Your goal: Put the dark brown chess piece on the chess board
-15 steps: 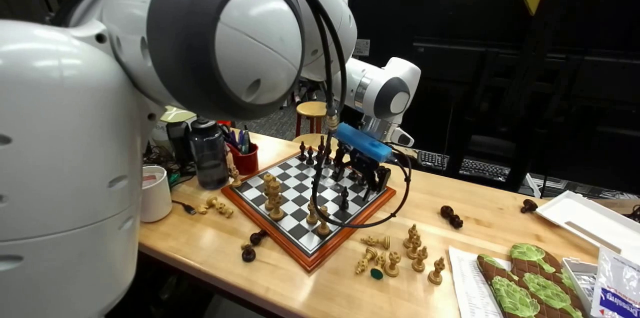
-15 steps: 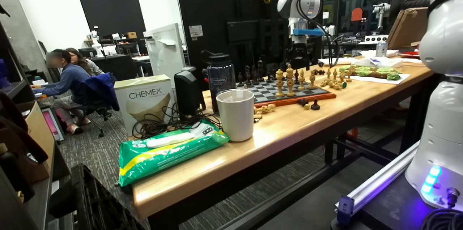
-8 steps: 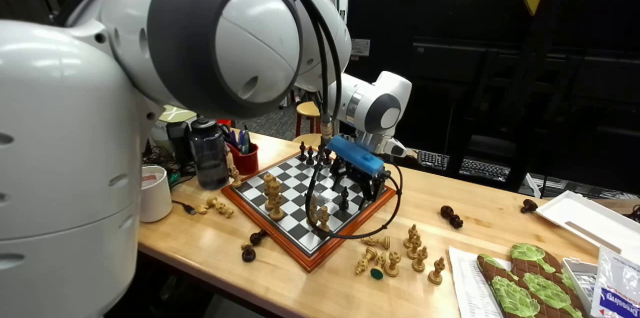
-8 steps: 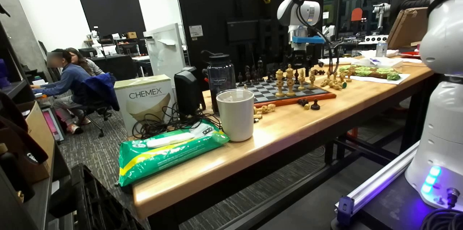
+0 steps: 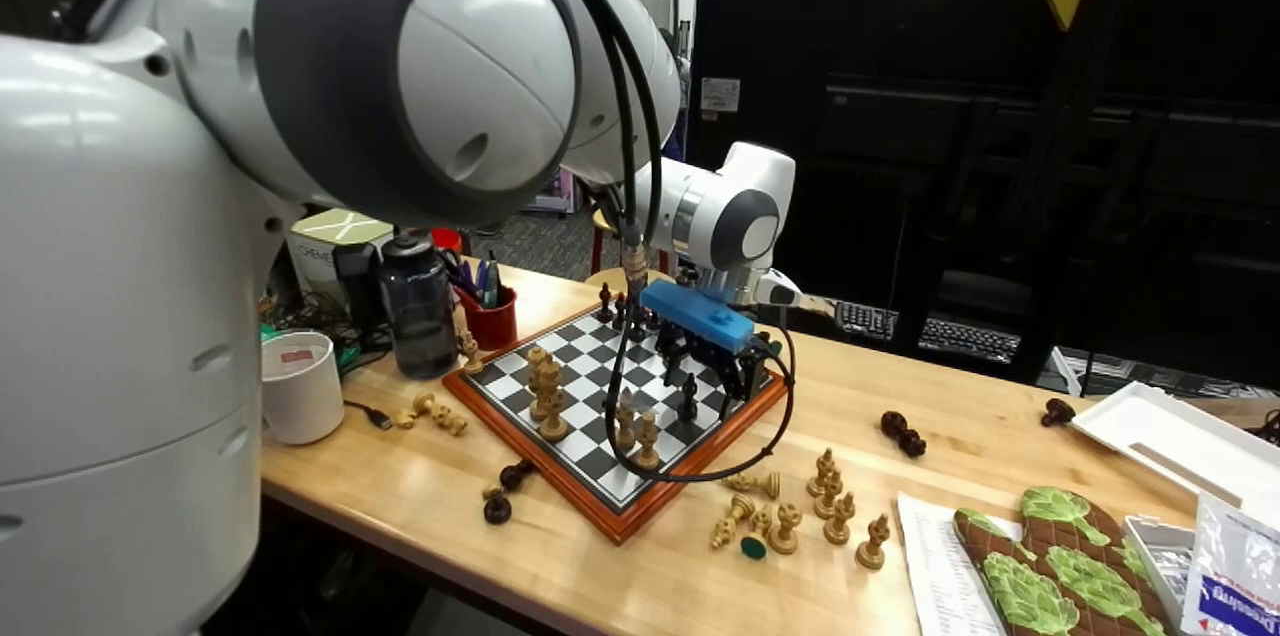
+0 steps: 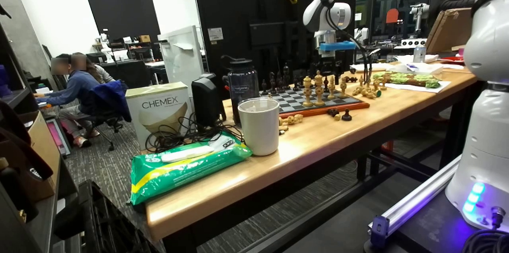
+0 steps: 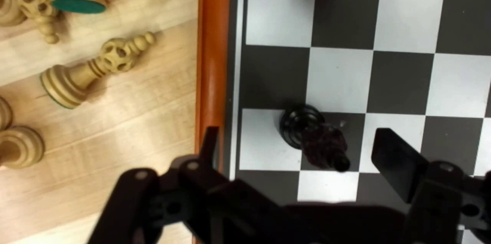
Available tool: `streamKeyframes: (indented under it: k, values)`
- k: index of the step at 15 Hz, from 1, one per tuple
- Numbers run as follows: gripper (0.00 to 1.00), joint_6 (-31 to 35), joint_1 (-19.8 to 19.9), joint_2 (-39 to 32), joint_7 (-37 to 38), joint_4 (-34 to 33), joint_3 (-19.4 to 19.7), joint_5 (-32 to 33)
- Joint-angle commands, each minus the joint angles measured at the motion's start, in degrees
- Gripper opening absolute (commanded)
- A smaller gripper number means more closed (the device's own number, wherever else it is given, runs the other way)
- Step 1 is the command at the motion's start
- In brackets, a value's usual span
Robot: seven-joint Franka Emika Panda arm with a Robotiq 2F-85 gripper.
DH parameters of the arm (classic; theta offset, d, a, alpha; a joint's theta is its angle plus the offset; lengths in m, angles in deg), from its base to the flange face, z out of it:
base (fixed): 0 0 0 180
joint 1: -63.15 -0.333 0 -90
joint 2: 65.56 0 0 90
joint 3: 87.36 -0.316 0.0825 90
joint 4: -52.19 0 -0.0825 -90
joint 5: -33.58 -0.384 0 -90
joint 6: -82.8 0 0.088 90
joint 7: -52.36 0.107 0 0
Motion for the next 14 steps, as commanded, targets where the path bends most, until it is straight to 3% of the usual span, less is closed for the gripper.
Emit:
streamKeyframes:
  k: [1,6,8,14]
  values:
    - [1.0,1.79,-1.17,4.03,3.23,4.34,0.04,3.08]
    - [1.0,2.67,-1.69,5.16,4.69,6.2,-0.08,5.11]
    - [0.74,2.45,-1.76,5.29,4.57,6.38,-0.17,5.46]
    - [0.31,1.66,-2.23,4.63,4.14,5.44,-0.55,6.33]
